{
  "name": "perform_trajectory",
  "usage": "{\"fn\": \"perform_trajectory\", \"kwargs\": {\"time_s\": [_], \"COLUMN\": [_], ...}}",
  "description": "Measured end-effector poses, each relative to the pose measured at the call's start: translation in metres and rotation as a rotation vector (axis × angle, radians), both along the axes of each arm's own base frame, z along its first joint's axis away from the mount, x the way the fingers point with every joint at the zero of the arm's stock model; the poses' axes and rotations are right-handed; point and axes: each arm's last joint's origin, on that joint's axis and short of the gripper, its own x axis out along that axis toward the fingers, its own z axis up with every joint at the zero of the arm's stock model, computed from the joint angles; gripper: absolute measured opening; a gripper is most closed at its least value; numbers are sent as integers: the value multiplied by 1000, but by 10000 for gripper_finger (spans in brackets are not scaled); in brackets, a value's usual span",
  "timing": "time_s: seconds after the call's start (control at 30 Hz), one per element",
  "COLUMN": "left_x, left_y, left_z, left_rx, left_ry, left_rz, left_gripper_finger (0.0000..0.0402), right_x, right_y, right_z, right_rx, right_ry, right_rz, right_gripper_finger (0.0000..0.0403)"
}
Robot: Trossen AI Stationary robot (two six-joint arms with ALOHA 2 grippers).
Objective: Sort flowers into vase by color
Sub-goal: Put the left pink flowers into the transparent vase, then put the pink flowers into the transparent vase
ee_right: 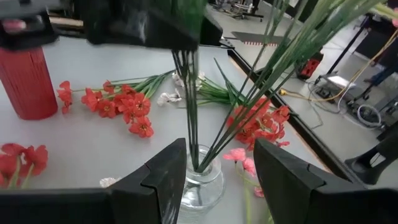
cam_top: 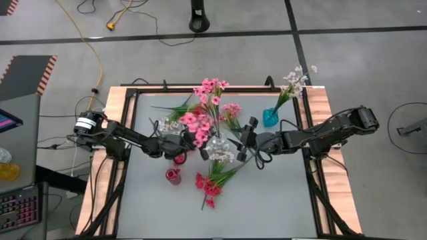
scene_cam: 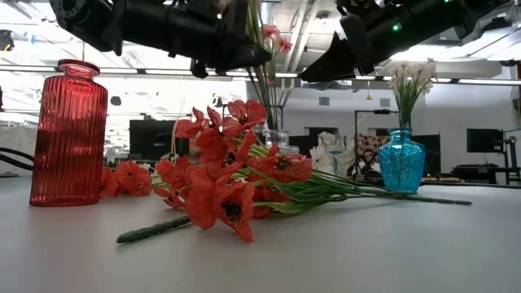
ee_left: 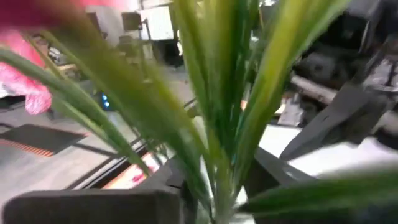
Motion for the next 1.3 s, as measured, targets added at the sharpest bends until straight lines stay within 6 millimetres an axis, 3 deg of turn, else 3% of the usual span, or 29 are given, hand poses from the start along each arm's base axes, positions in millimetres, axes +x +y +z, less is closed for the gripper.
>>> {"fn": "perform_trajectory", "kwargs": {"time_s": [0.17, 0.33, 0.8, 1.07, 1.3], "left_x": [0, -5, -69, -103, -132], "left_y": [0, -2, 1, 3, 5], "left_z": [-2, 1, 38, 46, 46], "left_rx": [-12, 2, -112, -143, -207], "left_ry": [15, 68, 324, 456, 553], "left_rz": [22, 16, -85, -173, -146], "left_gripper_finger": [168, 200, 202, 202, 202], "right_x": [0, 0, 0, 1, 4], "right_y": [0, 0, 0, -10, -12], "right_z": [0, 0, 0, -1, 12], "right_rx": [15, 15, 17, 89, 149], "right_ry": [-7, -7, -6, -35, 62], "right_rz": [-5, -5, -6, -68, -119], "right_gripper_finger": [214, 214, 214, 214, 214]}}
